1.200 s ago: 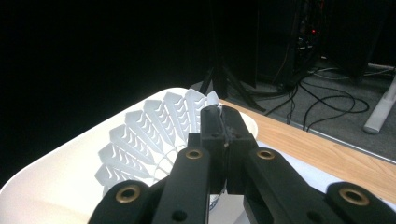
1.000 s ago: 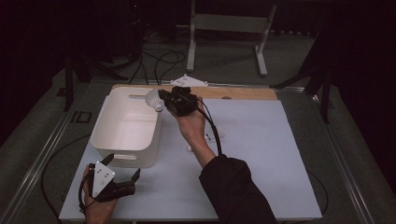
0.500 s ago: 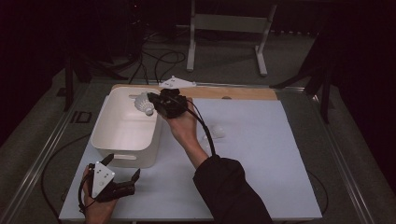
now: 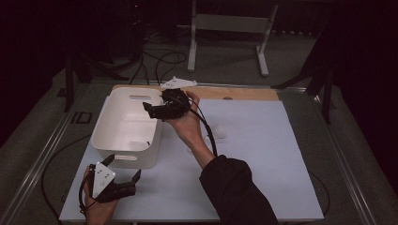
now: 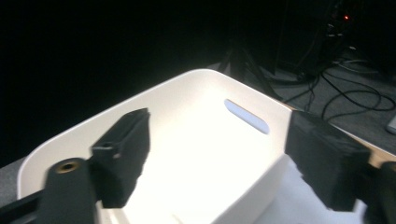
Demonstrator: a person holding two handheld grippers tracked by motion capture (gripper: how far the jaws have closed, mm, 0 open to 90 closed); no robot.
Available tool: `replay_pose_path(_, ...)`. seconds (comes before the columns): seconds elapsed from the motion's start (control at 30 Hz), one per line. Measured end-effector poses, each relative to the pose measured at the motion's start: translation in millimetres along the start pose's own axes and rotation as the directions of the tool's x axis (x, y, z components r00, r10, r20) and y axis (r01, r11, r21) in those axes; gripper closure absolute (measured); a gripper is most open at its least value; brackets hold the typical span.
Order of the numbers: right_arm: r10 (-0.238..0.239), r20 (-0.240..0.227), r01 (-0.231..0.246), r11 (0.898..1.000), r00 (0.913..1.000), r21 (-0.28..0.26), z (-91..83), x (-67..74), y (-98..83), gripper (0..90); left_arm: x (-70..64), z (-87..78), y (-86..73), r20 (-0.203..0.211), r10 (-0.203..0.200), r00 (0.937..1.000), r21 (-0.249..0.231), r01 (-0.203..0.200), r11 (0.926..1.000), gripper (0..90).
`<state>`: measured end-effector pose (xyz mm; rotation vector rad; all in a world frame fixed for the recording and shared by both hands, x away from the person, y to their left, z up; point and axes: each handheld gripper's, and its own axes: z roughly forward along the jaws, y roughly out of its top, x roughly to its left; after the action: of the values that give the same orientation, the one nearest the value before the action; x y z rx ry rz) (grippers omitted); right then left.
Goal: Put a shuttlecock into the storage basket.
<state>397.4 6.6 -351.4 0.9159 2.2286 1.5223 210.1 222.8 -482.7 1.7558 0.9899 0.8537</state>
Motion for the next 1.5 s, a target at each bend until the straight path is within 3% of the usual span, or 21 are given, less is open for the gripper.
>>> replay_pose_path(0.1,-0.006,0.013,0.006,1.000,0.9999,0.022,-0.9,-5.7,-2.6,14.3,-0.7,0.0,0.1,0.000,0.000,1.0000,-0.001,0.000,1.0000,1.6)
replay_pose_path(0.33,-0.007,0.034,0.006,1.000,0.9994,0.025,-6.5,-10.6,-6.5,12.5,-0.9,-0.4,0.2,-0.001,0.000,1.0000,-0.002,0.000,1.0000,1.6)
replay_pose_path(0.6,-0.045,0.065,0.043,0.999,0.9969,0.033,-15.6,-15.9,-7.8,11.9,-1.9,0.9,0.5,0.001,0.007,1.0000,0.002,-0.007,1.0000,1.6)
replay_pose_path(1.13,-0.076,0.102,0.073,0.997,0.9919,0.036,-38.6,-27.8,-9.2,11.8,-2.8,1.5,0.9,0.004,0.013,0.9999,0.003,-0.013,0.9999,1.6)
replay_pose_path(1.5,-0.072,0.131,0.067,0.997,0.9887,0.045,-45.1,-39.6,-14.8,11.2,-3.3,1.2,0.9,0.002,0.014,0.9999,0.003,-0.014,0.9999,1.6)
